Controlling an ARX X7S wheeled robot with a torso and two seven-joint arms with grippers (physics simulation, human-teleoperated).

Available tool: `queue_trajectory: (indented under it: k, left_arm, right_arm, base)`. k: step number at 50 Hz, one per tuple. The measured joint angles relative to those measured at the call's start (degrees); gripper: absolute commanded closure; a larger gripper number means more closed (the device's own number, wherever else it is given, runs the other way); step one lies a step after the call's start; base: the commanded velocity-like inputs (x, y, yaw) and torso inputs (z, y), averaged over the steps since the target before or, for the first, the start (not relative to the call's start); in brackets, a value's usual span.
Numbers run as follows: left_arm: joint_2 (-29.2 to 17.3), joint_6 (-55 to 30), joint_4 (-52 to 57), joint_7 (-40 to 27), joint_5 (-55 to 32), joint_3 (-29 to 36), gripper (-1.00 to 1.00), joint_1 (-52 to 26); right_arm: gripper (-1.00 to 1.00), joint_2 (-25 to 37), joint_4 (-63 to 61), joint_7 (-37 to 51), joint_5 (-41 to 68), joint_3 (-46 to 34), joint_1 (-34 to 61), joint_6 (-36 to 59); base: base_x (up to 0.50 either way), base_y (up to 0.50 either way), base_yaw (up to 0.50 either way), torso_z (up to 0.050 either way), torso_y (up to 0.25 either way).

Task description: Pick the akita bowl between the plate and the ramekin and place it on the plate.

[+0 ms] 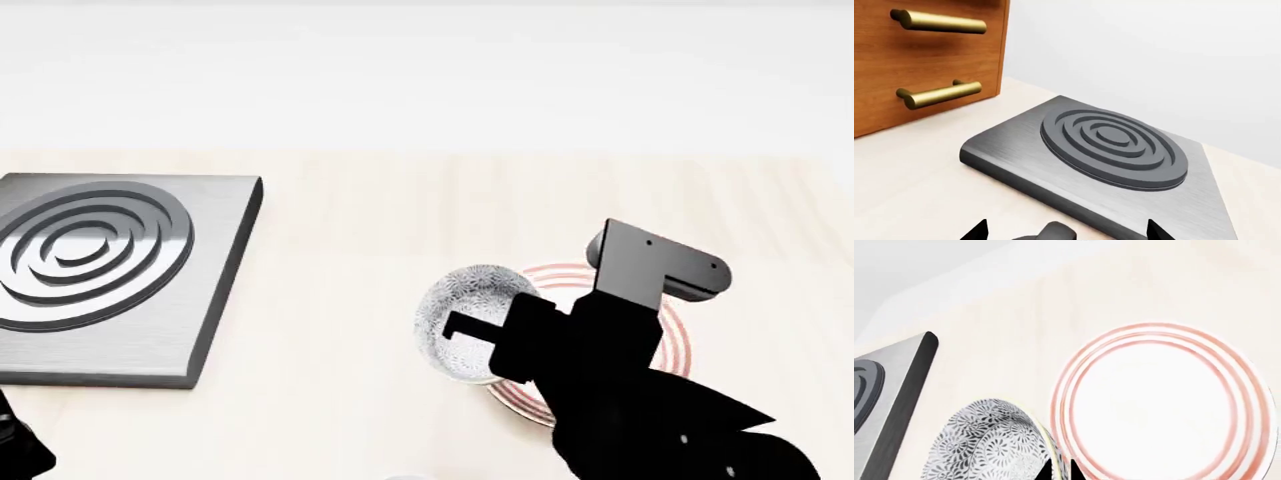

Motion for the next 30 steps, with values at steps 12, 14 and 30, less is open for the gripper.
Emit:
queue_trajectory:
  k: [12,14,30]
  left_arm:
    - [-0.1,0.2,-0.1,-0.2,0.2,0.3,-1.0,0.0]
    - [-0.1,0.2,-0.1,-0.2,0.2,0.3,-1.0,0.0]
    - [-0.2,0.3,-0.1,-0.4,0.0,0.4,-1.0,0.0]
  right_arm:
    - [1.0,0.1,8.9,-0.7,-1.4,0.5,5.7,-2.1]
    - [1.0,0.2,10.3,-0.8,-1.7,0.5,6.6,-2.4]
    - [1.0,-0.2,27.0,-3.2,-5.6,-0.4,15.5,-8.3]
  base:
    - [0.0,0.0,0.0,0.0,0.0]
    - [0.0,0.0,0.0,0.0,0.0]
    - [0.0,0.0,0.0,0.0,0.001]
